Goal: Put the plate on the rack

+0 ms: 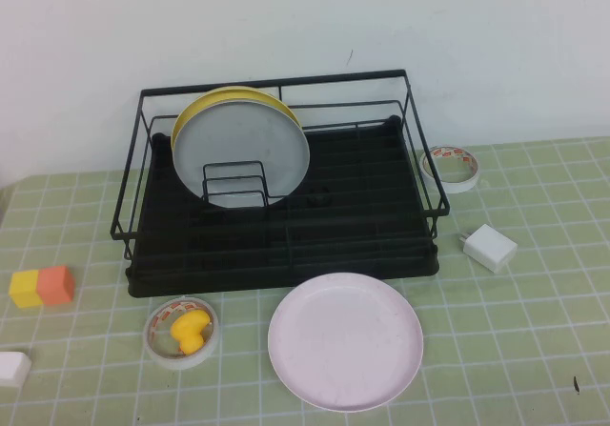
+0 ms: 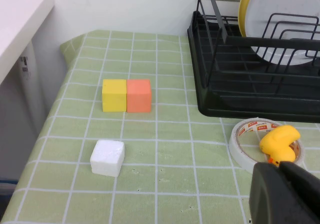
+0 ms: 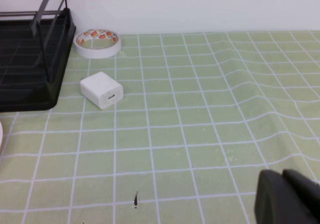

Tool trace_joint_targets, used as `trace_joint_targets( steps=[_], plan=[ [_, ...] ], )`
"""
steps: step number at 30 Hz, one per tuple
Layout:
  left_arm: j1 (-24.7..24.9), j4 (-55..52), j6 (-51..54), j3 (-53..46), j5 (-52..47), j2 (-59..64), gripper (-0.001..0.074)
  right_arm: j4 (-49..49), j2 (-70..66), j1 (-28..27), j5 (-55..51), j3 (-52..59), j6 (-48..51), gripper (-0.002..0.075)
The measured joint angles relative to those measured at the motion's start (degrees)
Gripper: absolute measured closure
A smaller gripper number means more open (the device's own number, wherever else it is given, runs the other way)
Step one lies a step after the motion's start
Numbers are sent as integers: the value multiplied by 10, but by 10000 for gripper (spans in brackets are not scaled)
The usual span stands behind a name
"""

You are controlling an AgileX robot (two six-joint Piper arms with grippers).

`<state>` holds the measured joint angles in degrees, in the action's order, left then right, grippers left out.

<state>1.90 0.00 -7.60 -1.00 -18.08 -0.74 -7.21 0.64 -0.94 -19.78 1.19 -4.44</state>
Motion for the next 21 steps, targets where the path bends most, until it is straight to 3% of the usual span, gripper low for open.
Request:
trace_joint_targets(
  steps=[21],
  plan=[
    [0,15,0,0,0,0,737,-3,0,0,0,0,0,728]
  ],
)
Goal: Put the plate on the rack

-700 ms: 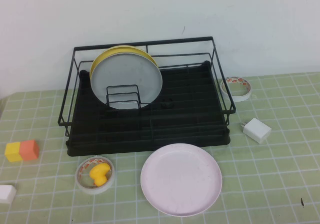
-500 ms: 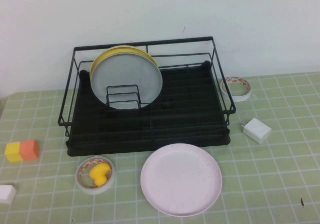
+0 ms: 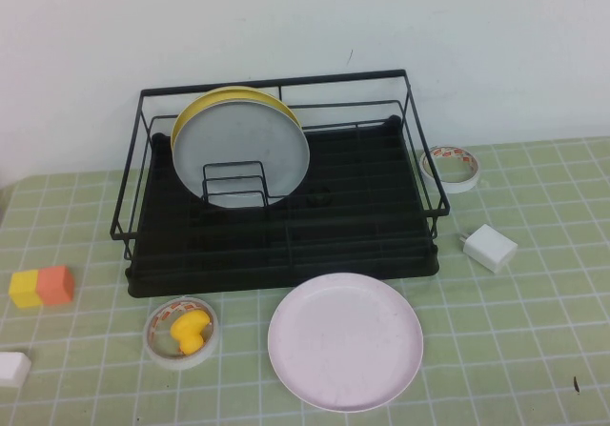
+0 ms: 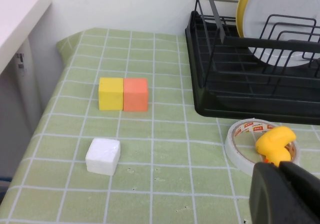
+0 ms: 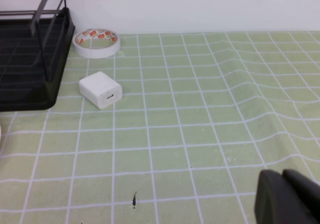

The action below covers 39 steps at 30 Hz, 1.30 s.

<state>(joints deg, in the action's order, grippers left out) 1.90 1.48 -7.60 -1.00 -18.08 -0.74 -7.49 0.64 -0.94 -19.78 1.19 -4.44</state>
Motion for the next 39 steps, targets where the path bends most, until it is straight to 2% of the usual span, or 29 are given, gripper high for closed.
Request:
trace_joint_targets(
  steps=[11,16,18,25,31,34,37,39],
  plan=[
    [0,3,0,0,0,0,737,-1,0,0,4,0,0,728],
    [0,10,0,-1,19,0,737,-1,0,0,70,4,0,728],
    [0,12,0,-1,54,0,737,-2,0,0,131,4,0,728],
    [0,12,0,-1,318,0,737,-78,0,0,321,4,-3,728],
    [0,12,0,-1,488,0,737,-49,1,0,404,4,-63,728],
    [0,16,-10,-1,539,0,737,-22,1,0,408,4,-35,728],
    [0,20,-74,9,518,-1,737,-12,1,0,417,4,12,728],
    [0,24,-107,49,416,-1,737,-11,-2,0,424,4,35,728]
  ],
)
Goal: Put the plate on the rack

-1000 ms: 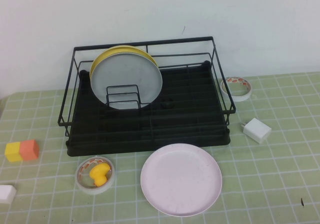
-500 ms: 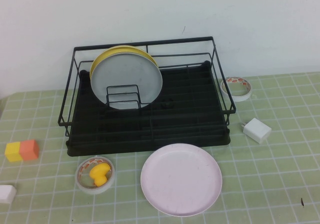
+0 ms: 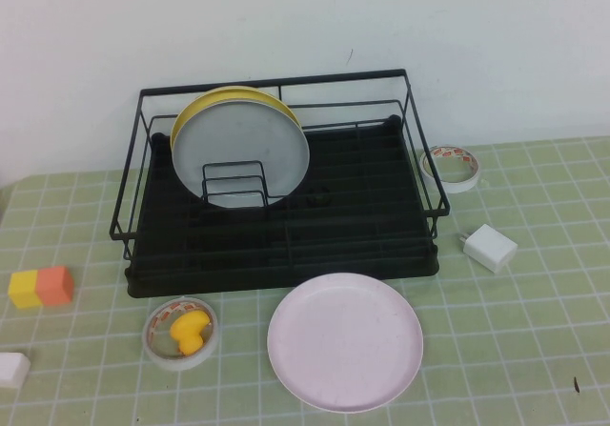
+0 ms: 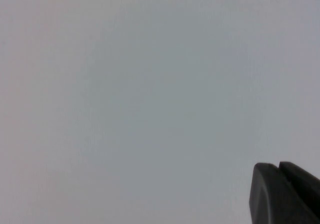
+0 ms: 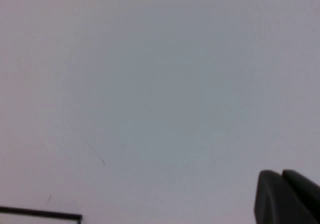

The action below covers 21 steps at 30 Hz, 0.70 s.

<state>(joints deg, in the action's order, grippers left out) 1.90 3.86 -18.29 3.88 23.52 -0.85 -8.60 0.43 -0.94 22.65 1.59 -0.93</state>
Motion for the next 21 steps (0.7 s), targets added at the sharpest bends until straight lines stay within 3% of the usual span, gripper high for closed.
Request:
trace_joint_targets(
  steps=[5,13,21],
  plan=[
    [0,-9,36,139,-225,23,737,-2,-37,0,-134,-75,14,728],
    [0,-22,98,190,-267,135,737,-17,-228,0,-378,-270,17,728],
    [0,9,47,190,-427,268,737,37,-447,0,-452,-325,76,728]
  ],
)
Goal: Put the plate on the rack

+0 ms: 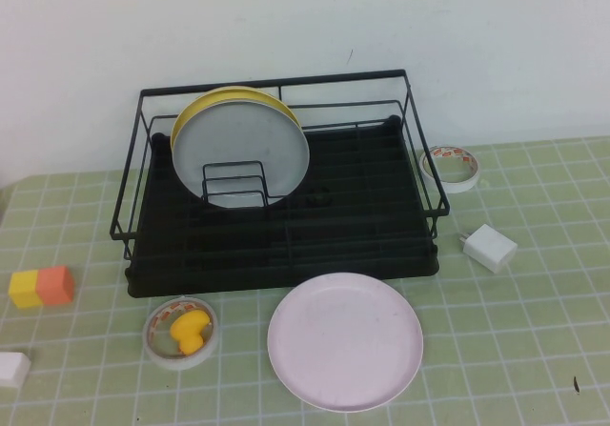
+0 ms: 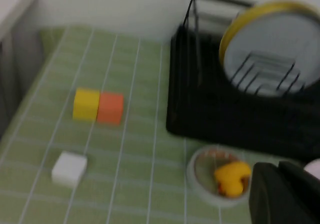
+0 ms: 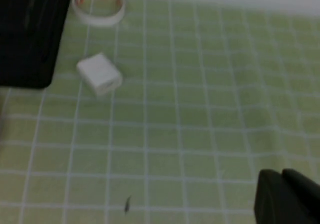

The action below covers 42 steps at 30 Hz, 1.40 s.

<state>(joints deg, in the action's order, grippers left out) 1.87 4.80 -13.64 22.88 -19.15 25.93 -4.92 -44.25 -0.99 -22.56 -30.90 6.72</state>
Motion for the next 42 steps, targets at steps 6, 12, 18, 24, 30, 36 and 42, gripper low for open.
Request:
trace_joint_targets(
  steps=[6,12,18,24,30,36,42],
  plan=[
    [0,28,-10,0,-84,68,737,225,-146,12,-97,-16,131,728],
    [0,59,-14,0,-72,72,737,471,-300,72,-127,-42,342,728],
    [0,69,-14,0,-65,73,737,532,-419,189,-47,-94,373,728],
    [0,74,-14,0,-65,73,737,538,-511,243,-33,-180,373,712],
    [0,93,-14,0,-65,73,737,515,-606,245,-65,-262,369,497],
    [0,116,-14,0,-65,73,737,488,-701,245,-51,-317,352,387],
    [0,118,-14,0,-65,73,737,486,-768,245,-54,-366,350,378]
  ],
)
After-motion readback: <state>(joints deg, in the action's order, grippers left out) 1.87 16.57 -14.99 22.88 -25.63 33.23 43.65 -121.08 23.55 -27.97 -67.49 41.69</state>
